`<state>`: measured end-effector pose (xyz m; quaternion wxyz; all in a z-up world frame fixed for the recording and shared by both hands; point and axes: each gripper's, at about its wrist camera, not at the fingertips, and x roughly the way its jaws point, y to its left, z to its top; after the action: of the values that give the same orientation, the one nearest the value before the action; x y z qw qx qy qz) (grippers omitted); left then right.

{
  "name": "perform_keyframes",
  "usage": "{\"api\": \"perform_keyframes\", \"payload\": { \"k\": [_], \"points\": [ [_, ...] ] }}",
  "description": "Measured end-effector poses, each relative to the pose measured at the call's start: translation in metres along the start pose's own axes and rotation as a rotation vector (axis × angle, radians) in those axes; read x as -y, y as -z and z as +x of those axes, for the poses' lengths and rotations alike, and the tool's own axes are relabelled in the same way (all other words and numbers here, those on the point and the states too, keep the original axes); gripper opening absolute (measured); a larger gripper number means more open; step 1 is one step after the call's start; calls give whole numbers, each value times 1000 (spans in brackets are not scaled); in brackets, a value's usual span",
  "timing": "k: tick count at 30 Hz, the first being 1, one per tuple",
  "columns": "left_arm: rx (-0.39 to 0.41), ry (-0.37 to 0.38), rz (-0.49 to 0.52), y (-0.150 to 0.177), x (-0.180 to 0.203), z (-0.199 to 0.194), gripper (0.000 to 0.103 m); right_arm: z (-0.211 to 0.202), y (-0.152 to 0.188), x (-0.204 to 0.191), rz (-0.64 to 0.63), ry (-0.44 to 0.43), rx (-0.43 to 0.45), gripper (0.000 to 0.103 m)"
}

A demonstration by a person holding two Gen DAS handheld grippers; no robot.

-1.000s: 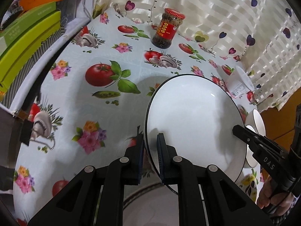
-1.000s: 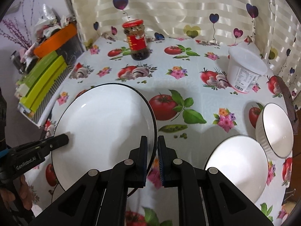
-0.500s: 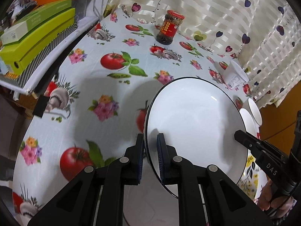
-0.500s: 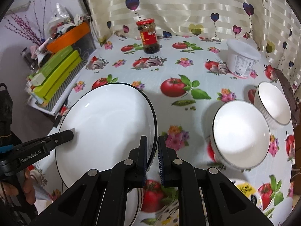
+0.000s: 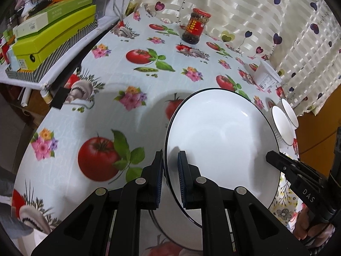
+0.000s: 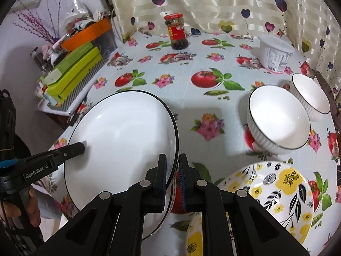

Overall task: Organize plates and bowls
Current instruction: 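Carry the white plate with both tools and lower it onto the plate stack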

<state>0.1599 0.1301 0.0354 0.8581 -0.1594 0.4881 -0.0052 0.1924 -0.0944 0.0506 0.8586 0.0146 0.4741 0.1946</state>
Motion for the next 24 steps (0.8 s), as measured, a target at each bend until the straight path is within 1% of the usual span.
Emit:
{"api": "perform_keyframes", "payload": {
  "k": [6, 15, 22, 24],
  "points": [
    [-14, -7, -12, 14, -6, 0, 13, 2, 13, -4, -3, -1, -11, 11],
    [-26, -10, -27, 26, -13, 2, 13, 3, 28, -11, -18, 7, -24, 11],
    [-26, -20, -18, 30, -12, 1, 13, 3, 35, -13, -27, 20, -24, 12],
    [-22, -35, 0, 31, -10, 1, 13, 2, 36, -15, -32, 27, -21, 12]
  ]
}}
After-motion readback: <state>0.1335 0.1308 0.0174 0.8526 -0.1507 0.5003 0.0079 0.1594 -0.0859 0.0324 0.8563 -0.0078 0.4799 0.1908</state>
